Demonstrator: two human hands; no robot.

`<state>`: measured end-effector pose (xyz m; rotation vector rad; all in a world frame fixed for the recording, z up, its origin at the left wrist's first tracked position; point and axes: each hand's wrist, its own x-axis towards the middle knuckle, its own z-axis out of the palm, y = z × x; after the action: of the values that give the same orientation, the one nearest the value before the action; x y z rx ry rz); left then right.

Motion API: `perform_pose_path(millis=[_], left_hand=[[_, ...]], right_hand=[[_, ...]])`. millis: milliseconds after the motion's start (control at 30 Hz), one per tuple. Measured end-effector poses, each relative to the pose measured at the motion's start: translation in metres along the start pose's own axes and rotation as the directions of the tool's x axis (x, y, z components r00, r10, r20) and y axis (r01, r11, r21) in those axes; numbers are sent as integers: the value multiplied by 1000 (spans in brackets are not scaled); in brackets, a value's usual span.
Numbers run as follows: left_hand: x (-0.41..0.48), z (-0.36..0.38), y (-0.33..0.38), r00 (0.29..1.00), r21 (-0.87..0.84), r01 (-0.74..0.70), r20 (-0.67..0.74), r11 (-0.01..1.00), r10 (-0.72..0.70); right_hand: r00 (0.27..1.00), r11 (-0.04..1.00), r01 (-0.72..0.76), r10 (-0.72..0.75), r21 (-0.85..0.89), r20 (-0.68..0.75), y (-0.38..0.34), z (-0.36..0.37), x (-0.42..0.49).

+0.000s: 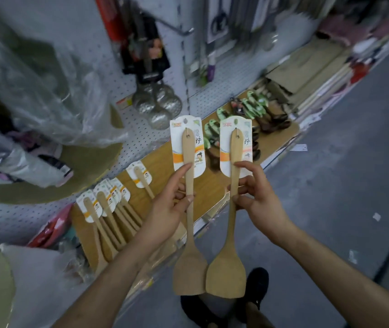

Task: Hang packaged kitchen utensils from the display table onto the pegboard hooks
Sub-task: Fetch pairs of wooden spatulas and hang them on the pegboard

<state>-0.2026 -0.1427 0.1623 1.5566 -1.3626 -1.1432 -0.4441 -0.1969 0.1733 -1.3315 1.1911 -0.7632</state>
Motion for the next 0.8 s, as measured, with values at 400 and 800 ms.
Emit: perform_pose_path(millis=[400, 800], left_hand=[[113, 124, 265, 896, 59, -429, 157, 901, 416], [150, 256, 473, 742, -43, -651, 174, 758, 647]], right_hand=[[860, 938, 344, -338, -55, -383, -159, -241, -35], [675, 825, 505, -561, -254, -479, -249, -437, -81]])
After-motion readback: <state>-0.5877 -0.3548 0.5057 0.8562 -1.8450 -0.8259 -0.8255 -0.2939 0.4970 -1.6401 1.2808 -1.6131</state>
